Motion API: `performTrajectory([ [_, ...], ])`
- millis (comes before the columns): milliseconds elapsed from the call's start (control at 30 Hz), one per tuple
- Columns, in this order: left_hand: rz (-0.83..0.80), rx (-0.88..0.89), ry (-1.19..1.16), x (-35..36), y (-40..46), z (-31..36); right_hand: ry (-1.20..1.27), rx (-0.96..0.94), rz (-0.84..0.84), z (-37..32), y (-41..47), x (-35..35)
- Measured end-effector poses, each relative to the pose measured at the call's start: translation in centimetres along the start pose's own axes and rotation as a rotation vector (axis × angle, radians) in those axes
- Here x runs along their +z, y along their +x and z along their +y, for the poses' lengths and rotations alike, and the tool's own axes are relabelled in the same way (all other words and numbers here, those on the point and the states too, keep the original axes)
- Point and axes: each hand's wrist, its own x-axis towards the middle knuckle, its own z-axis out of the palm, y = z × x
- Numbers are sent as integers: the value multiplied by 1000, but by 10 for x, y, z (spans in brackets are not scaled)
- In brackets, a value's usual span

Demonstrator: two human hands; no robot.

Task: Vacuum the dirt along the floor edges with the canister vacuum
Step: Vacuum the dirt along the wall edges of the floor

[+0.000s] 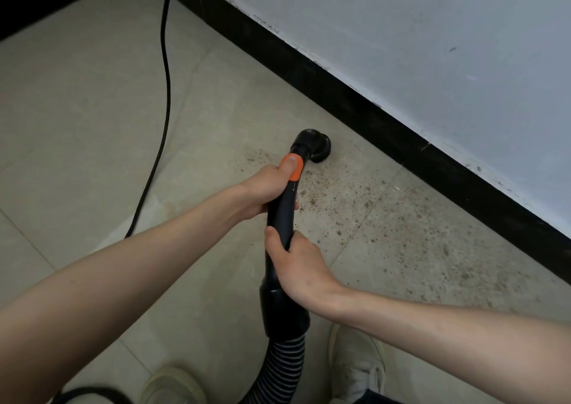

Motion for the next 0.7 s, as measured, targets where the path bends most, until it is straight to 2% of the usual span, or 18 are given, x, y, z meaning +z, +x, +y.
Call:
performTrajectory([
  [200,58,19,3,-8,1,0,-5,-23,-25,-9,6,4],
  [367,228,56,-24,-32,1,2,-11,-92,-118,-25,22,9],
  [500,346,22,-87,-55,-6,-6,-55,-144,-212,-38,24,16],
  [700,353,-32,-119,-64,-23,-13,-80,-170,-276,-43,13,19],
])
